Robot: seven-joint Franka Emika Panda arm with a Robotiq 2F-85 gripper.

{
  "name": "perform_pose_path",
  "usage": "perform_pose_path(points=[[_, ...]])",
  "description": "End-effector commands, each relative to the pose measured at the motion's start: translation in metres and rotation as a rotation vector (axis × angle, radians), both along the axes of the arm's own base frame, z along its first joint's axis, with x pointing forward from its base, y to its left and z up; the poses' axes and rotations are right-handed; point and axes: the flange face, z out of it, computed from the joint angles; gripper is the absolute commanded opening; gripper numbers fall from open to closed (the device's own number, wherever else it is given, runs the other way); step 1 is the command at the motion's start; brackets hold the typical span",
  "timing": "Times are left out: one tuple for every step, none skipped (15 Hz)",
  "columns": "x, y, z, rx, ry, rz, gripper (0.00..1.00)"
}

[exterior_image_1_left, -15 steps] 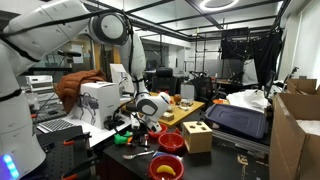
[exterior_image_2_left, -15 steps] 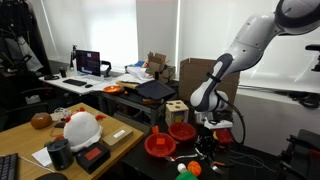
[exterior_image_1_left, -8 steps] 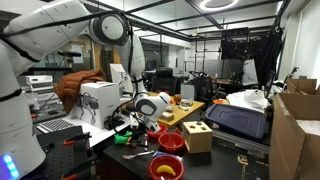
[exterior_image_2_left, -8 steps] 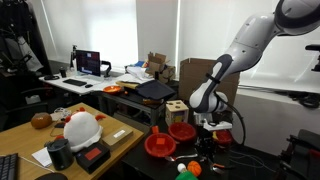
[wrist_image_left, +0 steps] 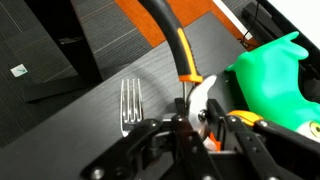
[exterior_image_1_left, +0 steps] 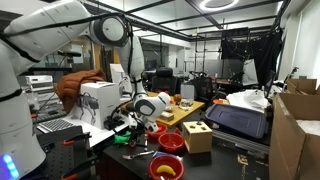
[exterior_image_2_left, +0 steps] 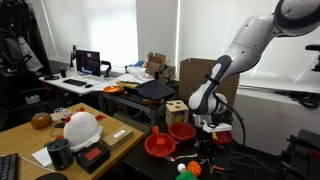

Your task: Pick up the scissors from the bowl and put it on the table

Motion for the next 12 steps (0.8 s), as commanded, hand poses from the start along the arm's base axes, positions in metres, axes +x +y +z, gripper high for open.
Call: perform_pose_path(points=[[-0.0039,0.0048,-0.0006,0.011,0.019,-0.028,0.07],[-0.0044,0.0051,-0.0014,0.011,0.021,-0.026,0.07],[-0.0049,0.0047,-0.0017,0.01,0.024,-0.023,0.07],[-0.0055,0.004,-0.0024,0.009,0.026,-0.022,0.07],[-0.0059,0.0028,-0.0026,0.008,0.028,-0.022,0.07],[-0.0061,0.0022,-0.0029,0.007,0.029,-0.022,0.07],[-0.0059,0.0019,-0.003,0.006,0.029,-0.021,0.07],[-0.0052,0.0014,-0.0023,0.006,0.029,-0.02,0.07],[-0.0043,0.0007,-0.0014,0.005,0.029,-0.02,0.07],[-0.0043,-0.0001,-0.0013,0.003,0.032,-0.028,0.07],[-0.0045,-0.0006,-0.0012,0.004,0.033,-0.03,0.25],[-0.0047,-0.0008,-0.0012,0.006,0.034,-0.031,0.52]])
